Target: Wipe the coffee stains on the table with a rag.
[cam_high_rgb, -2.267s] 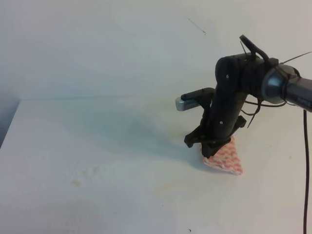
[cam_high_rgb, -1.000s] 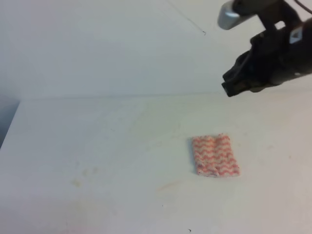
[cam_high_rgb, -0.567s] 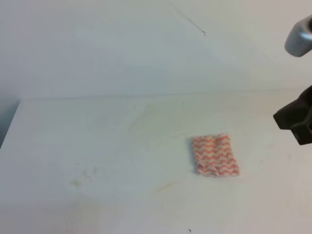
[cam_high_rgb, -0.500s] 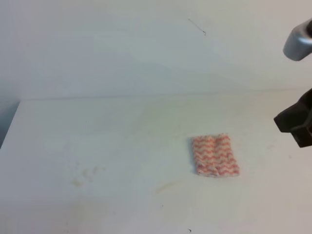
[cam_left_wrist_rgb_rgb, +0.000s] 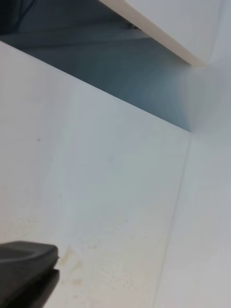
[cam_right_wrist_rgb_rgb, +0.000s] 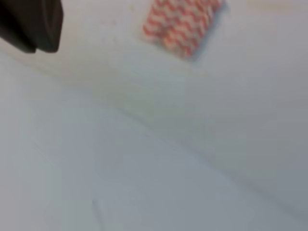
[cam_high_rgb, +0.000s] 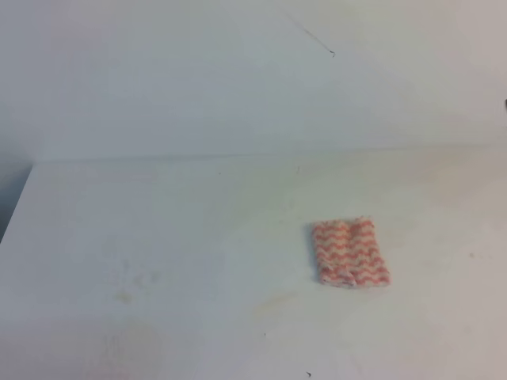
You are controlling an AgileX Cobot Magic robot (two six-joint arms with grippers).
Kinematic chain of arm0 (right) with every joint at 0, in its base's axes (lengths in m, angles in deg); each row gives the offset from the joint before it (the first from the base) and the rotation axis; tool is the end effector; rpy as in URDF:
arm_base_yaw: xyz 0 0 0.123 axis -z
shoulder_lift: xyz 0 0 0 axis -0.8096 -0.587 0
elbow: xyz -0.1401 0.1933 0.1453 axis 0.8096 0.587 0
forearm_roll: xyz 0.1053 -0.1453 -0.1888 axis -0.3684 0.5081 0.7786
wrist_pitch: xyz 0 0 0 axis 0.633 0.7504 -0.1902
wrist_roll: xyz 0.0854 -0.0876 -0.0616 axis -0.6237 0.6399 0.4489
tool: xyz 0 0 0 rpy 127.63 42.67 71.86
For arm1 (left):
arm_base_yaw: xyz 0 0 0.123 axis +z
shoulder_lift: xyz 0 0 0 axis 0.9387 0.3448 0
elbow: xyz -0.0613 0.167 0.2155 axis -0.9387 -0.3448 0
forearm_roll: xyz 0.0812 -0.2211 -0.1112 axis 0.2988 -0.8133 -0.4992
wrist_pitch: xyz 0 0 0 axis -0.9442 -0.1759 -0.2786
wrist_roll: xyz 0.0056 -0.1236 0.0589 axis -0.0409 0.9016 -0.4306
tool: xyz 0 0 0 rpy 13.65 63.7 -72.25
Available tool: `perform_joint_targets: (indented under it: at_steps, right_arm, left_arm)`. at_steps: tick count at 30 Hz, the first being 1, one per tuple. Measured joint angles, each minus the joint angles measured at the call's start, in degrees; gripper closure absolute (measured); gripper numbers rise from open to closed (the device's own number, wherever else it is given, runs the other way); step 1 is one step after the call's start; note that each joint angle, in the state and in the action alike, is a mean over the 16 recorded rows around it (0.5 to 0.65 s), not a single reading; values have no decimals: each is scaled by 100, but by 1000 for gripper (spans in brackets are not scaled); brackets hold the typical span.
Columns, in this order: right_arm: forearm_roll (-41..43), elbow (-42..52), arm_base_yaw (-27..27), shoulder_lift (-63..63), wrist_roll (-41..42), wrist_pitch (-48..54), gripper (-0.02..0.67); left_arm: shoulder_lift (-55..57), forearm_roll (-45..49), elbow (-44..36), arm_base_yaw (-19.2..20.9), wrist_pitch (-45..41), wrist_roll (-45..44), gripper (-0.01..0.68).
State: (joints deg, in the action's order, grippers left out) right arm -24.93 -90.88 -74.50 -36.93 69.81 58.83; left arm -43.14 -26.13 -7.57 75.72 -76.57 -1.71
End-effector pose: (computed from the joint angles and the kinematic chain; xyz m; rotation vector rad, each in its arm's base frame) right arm 0.2518 0.1042 0.3470 -0.6076 2.0177 0.1752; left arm 0.1126 0.0059 0.1746 -0.3220 1.7690 -0.1708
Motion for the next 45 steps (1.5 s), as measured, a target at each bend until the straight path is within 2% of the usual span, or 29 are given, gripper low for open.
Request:
perform_joint_targets:
  at_steps: [9,16,22,26,30,35,45]
  right_arm:
    - [-1671,2934,1090,2018,-241,-2802,652]
    - [-2194,4891,1766,3756,185,-4014,652]
    - [-2218,5664,2330,5055,1116,-3810,652]
    - [-2148,5829,2713,5642,1587,-3120,652]
    - [-1922,5837,2997,5977,1715,-2305,652]
    - [-1439,5840,3102,6111,962,-1611,652]
    - [415,5840,2506,6111,-2129,-1086,652]
  left_arm:
    - [21,0,0,0,0,0,674]
    - [31,0,0,1,0,0,674]
    - [1,0,0,0,0,0,674]
    - [3,0,0,0,-1,0,674]
    - [-7,0,0,0,-3,0,674]
    - [-36,0,0,-1,-5,0,674]
    - [-16,0,0,0,-9,0,674]
